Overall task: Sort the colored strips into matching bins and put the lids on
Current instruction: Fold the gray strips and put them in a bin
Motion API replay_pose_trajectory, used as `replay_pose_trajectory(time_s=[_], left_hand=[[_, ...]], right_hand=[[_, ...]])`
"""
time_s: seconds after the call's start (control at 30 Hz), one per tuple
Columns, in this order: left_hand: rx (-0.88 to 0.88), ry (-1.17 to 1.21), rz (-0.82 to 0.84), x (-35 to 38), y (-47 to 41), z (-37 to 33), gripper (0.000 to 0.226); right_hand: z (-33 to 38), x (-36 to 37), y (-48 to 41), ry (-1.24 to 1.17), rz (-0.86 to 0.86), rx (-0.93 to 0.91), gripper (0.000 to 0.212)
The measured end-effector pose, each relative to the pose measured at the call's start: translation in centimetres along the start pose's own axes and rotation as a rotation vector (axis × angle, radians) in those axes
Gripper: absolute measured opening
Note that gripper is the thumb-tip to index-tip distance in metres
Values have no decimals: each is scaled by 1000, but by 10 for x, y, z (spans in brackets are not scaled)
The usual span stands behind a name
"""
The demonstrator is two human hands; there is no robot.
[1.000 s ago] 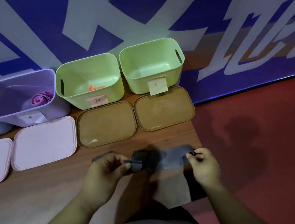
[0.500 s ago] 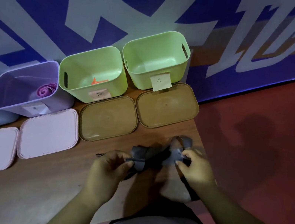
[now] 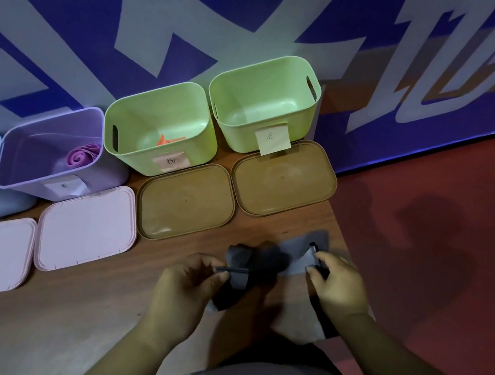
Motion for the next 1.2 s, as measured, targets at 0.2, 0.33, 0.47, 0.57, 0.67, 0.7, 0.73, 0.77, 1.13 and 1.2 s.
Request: replay_pose_trajectory(time_s=[0.2, 0.33, 0.47, 0.57, 0.67, 0.7, 0.73, 0.77, 1.13, 1.2], left_hand=[[25, 13, 55, -23, 1, 3, 9], [81, 55, 74, -42, 2, 0, 9], [170, 62, 77, -64, 4, -8, 12], [253, 94, 42, -87, 7, -19, 16], [321, 115, 43, -106, 12, -29, 22], [329, 131, 47, -112, 14, -31, 22], [330, 153, 54, -117, 16, -32, 21], [329, 179, 66, -122, 18, -32, 20], [628, 116, 87, -177, 47, -52, 12], [661, 112, 79, -183, 51, -55, 13]], right_hand=[[18, -6, 1, -5, -71, 148, 27], [61, -31, 8, -62, -93, 47, 28], [121, -67, 14, -88, -23, -173, 28], [174, -93, 16, -168, 116, -216, 30], [217, -107, 17, -156, 206, -231, 34], [228, -108, 17, -121, 246, -229, 35], [239, -109, 18, -114, 284, -218, 35], [249, -110, 19, -151, 309, -204, 34], [337, -126, 54, -648, 282, -277, 34], [350, -122, 62, -677, 307, -308, 35]])
Point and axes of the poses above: each hand's wrist, its own y-axis away from the middle knuckle, its own x-axis out of the palm, z = x × y, the point moved 3 cm from there along -y, towards the middle knuckle, and after that the axes turned 4 degrees about -x, right-handed, at the moved point
